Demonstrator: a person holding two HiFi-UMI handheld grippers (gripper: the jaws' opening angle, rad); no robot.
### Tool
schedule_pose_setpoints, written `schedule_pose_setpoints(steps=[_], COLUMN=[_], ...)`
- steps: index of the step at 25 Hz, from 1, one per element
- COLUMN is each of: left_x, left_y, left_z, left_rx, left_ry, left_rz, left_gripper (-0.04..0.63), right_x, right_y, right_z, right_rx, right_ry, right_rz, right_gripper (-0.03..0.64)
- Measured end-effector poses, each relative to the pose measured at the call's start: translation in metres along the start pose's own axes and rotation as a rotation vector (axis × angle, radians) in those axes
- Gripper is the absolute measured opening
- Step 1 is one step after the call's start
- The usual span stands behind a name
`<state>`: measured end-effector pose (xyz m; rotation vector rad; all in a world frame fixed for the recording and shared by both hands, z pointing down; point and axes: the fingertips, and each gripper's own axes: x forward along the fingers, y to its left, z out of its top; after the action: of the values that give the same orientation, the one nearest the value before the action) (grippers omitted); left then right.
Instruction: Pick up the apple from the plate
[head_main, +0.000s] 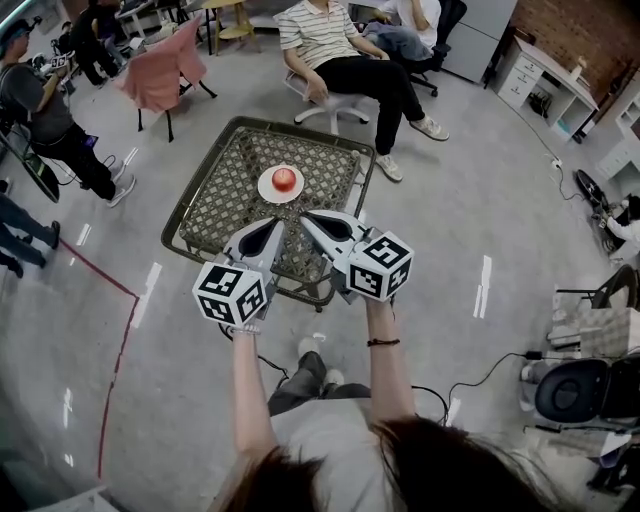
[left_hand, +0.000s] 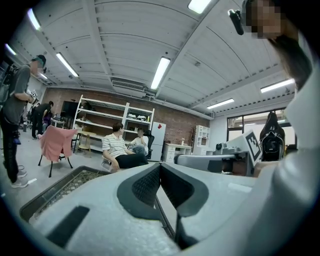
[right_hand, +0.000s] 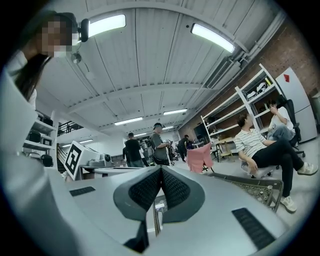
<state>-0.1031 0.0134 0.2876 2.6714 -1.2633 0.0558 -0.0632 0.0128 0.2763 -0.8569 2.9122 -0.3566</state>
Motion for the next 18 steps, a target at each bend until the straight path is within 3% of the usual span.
schedule_pose_setpoints(steps=[18], left_x=[0.039], left_y=[0.03], left_z=[-0.014], left_rx=[-0.019], left_ry=[0.044], left_rz=[-0.103], left_gripper=[0.011], right_x=[0.025], right_y=[-0.031], right_z=[-0.015], right_rx=[0.043], right_ry=[0.008], right_rz=[-0.051], right_gripper=[0.009])
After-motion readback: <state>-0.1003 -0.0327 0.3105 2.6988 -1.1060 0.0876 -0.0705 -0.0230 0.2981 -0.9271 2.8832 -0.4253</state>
